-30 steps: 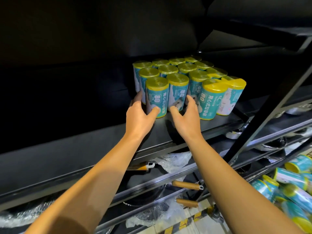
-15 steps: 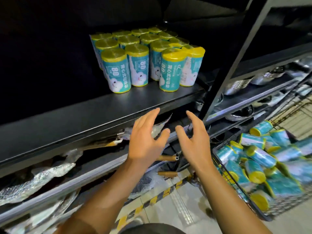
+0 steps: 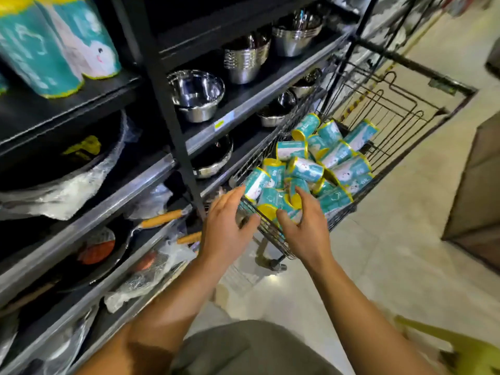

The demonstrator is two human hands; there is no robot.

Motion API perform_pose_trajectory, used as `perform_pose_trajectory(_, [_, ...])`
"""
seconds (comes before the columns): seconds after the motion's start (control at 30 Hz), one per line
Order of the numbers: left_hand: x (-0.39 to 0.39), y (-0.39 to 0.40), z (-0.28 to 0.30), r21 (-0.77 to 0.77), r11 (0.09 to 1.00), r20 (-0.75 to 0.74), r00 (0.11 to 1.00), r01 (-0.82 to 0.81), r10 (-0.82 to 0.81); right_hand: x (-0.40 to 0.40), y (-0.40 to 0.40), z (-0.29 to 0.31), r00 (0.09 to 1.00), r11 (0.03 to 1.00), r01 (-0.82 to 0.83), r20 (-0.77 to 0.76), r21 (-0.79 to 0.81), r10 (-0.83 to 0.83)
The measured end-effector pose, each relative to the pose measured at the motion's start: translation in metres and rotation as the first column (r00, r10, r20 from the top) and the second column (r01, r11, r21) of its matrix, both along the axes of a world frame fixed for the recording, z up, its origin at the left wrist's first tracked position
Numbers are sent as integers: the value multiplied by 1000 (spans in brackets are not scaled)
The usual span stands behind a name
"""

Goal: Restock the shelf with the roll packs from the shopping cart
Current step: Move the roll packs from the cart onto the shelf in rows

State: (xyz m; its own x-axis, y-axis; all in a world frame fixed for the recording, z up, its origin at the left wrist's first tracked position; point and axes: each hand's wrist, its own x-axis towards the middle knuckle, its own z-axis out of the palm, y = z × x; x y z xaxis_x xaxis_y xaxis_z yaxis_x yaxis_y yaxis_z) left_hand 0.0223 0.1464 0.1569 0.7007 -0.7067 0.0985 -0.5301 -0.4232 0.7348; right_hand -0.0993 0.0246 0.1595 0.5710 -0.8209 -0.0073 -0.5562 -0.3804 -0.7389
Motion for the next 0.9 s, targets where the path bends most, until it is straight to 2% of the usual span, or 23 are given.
perform_pose_trajectory(0.23, [-13, -82, -19, 98, 985, -34, 990, 142, -139, -44, -74, -26, 978, 979, 198, -77, 55, -193])
perform_pose_trajectory(0.47, [12, -179, -37, 167, 937, -60, 952, 307, -301, -39, -160, -60, 920, 918, 378, -158, 120, -358])
perform_pose_trajectory(0.67, [55, -279, -67, 248, 858, -80, 892, 450, -444, -6, -237, -95, 848, 823, 526, -216, 214, -485])
perform_pose_trajectory(0.9, [98, -382, -132, 361, 735, -116, 810, 573, -575, 24, -308, -139, 754, 704, 657, -272, 272, -598])
